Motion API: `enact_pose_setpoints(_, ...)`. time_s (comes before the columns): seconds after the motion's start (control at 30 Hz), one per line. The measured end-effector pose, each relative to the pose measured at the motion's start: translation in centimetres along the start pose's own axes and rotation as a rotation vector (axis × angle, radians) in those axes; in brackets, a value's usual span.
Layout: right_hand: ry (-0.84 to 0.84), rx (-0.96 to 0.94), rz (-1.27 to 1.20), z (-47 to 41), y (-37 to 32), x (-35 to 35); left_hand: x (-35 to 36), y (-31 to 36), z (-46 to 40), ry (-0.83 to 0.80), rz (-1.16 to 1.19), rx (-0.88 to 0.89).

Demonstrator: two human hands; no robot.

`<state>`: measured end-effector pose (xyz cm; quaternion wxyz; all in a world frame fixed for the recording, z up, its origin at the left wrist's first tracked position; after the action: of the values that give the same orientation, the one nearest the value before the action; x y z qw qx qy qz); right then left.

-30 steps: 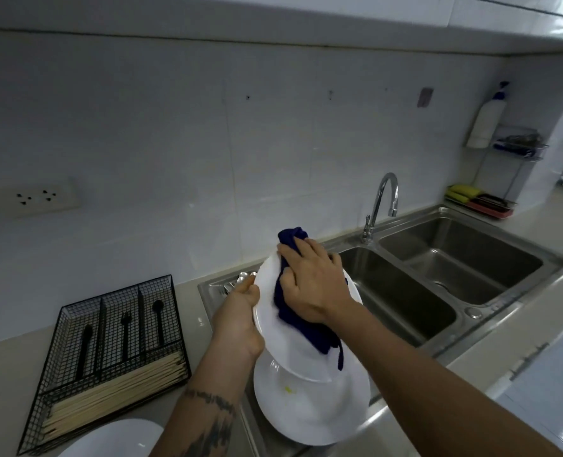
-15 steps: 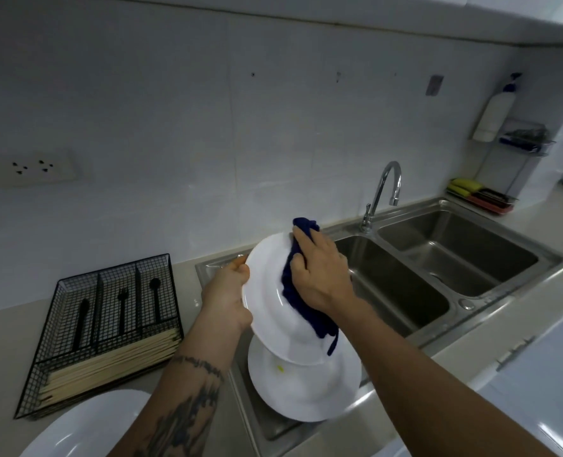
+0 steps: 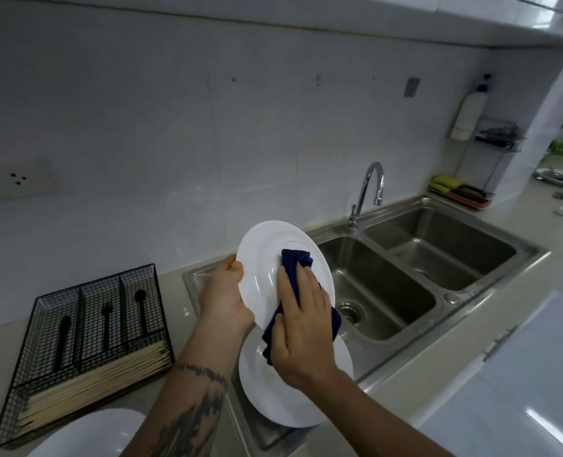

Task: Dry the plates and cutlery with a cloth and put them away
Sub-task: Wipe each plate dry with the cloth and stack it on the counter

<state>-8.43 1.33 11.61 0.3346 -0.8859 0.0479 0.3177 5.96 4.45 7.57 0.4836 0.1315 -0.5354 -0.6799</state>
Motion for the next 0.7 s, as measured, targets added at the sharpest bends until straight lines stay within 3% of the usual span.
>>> enact_pose_setpoints(0.17,-0.158,-0.167,0.210,-2.3,-2.2,0.4,1.3,0.1,1.3,-0.133,0.073,-0.052)
enact_pose_setpoints(0.3,-0.212,-0.221,0.225,-5.1,-3.1,0.6,0.9,-0.1,1.6,-0.120,0.046,-0.034)
enact_pose_setpoints(0.53,-0.235,0.206,0.017,-8.8,3.7,-0.1,-1.8,-0.7,1.3,-0.006,-0.023,-0.014)
enact_pose_setpoints(0.7,-0.256,-0.066,0.077,-7.2,-0.3,0.5,-2.0,-0.9,1.1,0.003,-0.053,-0.015)
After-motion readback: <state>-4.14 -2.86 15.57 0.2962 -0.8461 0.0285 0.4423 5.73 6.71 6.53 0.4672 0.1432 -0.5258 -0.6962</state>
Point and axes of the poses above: each hand's wrist, its own z-axis away from the middle knuckle, its own x-axis out of the palm, y = z × x, the point moved 10 cm from there along -z, towards the middle knuckle, and after that the axes turned 10 degrees about -z, right-handed, at the moved point
